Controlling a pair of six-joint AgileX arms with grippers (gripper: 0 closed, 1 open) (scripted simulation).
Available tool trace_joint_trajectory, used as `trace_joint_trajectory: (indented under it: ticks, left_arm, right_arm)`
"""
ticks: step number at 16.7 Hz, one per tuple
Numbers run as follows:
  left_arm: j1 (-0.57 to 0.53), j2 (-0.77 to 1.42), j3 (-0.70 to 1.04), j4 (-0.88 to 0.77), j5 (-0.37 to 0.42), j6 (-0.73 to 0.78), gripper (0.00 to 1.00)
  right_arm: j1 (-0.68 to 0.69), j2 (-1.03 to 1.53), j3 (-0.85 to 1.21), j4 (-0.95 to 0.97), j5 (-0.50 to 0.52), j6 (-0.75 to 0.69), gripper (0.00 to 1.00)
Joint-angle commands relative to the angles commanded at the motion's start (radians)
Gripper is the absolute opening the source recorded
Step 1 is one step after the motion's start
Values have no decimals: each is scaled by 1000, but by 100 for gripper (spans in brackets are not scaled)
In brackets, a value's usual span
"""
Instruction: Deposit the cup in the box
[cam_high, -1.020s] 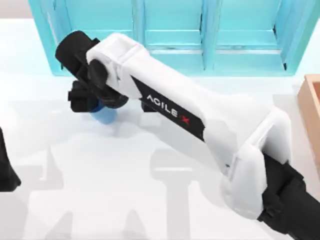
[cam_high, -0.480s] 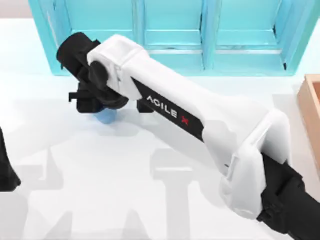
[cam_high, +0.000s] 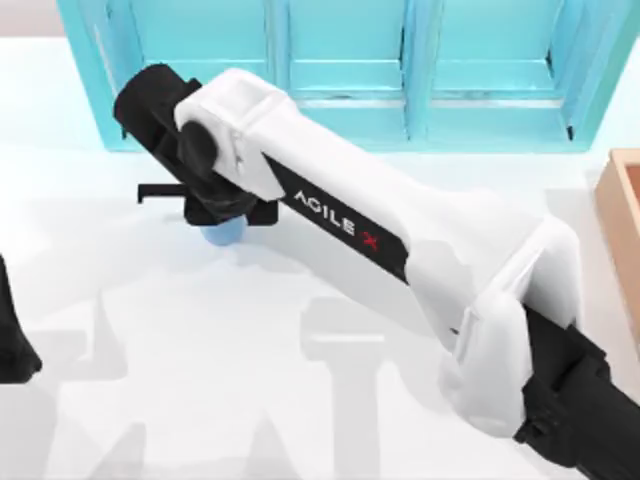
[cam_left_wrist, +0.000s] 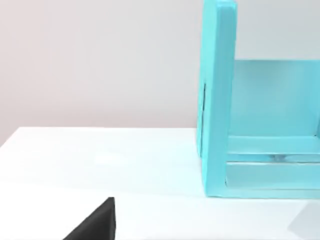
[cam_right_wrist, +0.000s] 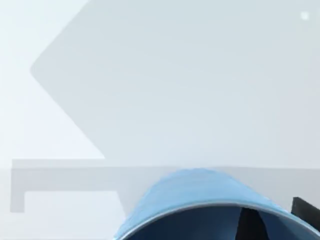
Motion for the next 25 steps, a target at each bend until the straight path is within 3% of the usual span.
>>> trace_joint_trajectory:
  ticks: [10, 14, 20, 25]
  left_arm:
    - [0, 0, 0, 0, 0, 0, 100]
    - [0, 0, 0, 0, 0, 0, 100]
    - [0, 0, 0, 0, 0, 0, 100]
    - [0, 0, 0, 0, 0, 0, 100]
  right_arm:
    - [4, -4, -1, 0, 0, 1, 0]
    - [-38, -95, -105, -22, -25, -36, 0]
    - [-240, -456, -503, -86, -131, -203, 0]
    - [-541, -788, -867, -122, -246, -485, 0]
